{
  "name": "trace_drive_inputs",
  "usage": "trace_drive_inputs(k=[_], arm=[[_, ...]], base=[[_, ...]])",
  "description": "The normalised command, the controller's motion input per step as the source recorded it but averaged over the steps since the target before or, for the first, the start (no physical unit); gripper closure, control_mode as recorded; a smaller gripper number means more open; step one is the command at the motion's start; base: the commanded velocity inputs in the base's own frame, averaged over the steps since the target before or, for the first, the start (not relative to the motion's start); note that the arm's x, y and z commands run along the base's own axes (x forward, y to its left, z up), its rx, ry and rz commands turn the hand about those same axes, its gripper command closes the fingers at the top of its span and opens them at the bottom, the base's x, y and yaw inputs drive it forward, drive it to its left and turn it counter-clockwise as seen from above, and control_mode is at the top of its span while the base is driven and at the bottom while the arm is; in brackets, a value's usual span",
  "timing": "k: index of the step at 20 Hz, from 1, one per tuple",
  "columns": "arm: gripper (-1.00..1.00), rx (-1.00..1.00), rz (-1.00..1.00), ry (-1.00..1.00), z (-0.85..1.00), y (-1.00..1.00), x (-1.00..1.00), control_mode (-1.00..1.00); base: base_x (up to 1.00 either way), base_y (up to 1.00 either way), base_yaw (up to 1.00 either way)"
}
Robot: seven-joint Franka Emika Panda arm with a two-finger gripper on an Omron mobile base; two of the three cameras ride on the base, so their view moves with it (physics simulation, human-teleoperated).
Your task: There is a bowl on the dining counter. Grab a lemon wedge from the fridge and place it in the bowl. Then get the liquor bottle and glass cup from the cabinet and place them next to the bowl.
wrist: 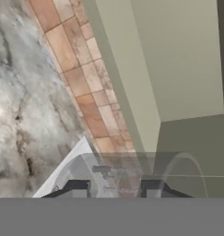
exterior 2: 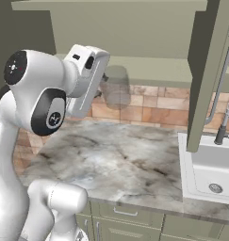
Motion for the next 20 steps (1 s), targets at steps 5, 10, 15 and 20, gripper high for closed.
trace_drive_inputs(k=[5,10,15,20], arm=[[1.0,0.01,0.0,-0.01,0.0,0.04,-0.24,-1.0],[1.0,0.02,0.0,-0.13,0.0,0.0,-0.59,-1.0],[1.0,0.0,0.0,-0.09,0.0,0.0,-0.32,1.0],[1.0,0.0,0.0,0.0,0.0,0.0,0.0,1.0]], base=[[0.0,0.0,0.0],[0.0,0.0,0.0],[-0.58,0.03,-0.02],[-0.8,0.47,-0.18]])
